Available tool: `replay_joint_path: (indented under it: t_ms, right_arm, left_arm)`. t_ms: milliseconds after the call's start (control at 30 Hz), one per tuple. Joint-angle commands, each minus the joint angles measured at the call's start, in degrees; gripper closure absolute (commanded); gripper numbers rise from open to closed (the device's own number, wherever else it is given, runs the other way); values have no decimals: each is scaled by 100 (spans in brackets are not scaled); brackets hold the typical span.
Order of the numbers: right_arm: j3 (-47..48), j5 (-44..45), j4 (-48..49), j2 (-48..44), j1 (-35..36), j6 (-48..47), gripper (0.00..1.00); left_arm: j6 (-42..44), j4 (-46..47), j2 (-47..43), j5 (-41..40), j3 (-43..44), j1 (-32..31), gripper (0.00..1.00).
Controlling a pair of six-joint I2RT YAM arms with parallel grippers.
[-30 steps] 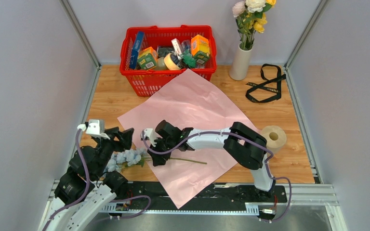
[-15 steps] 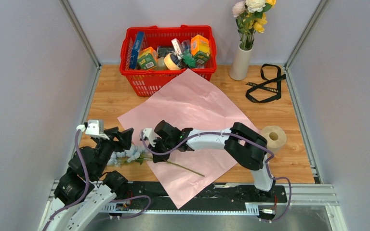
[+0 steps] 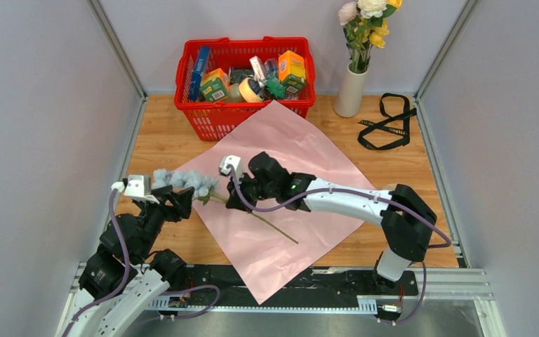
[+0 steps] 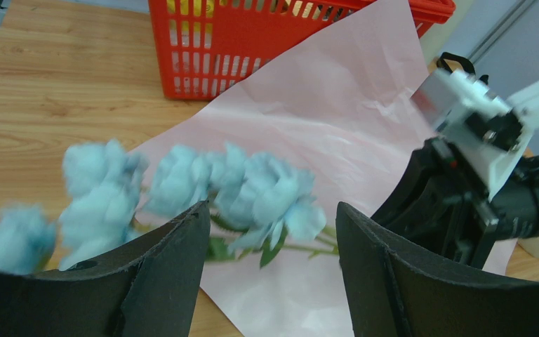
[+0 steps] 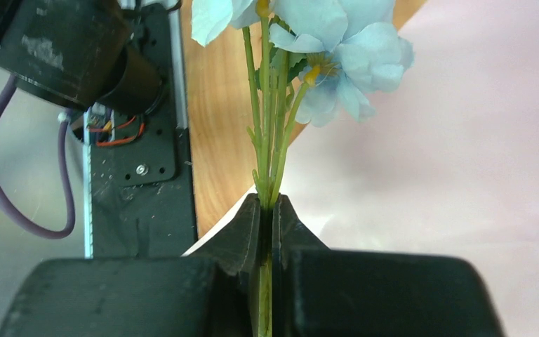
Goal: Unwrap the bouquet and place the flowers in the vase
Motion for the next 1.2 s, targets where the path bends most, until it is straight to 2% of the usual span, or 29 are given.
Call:
replay_joint_path:
  t_ms: [0, 233, 367, 567, 633, 733, 867, 967, 1167]
  right_arm:
    - [-310, 634, 595, -807, -482, 271, 100]
    - [-1426, 1381, 1658, -2292, -1405, 263, 100]
    - [-1857, 1707, 2282, -3250, -2055, 157, 100]
    - [-2104, 2461, 3293, -3805, -2995, 34, 100]
    - [-2008, 2717, 3461, -3780, -3364, -107, 100]
    - [-1832, 3183, 3856, -3657, -4014, 322, 100]
    - [-1814, 3122, 4952, -3306, -4850, 798, 100]
    - [-1674, 3377, 5911, -2797, -5105, 606, 100]
    - [-638, 3755, 6738, -1540, -5370, 132, 100]
  left_arm:
    - [-10, 63, 21, 9, -21, -5, 26]
    - [7, 89, 92, 97, -39, -4, 25]
    - [33, 89, 249, 167, -48, -4, 21]
    - [42, 98, 531, 308, -39, -5, 16]
    - [42, 81, 619, 343, -30, -5, 16]
    - [42, 81, 706, 379, -30, 4, 16]
    - [77, 116, 786, 440, -48, 4, 16]
    - [95, 107, 908, 493, -39, 4, 16]
    - [121, 116, 944, 633, -30, 4, 16]
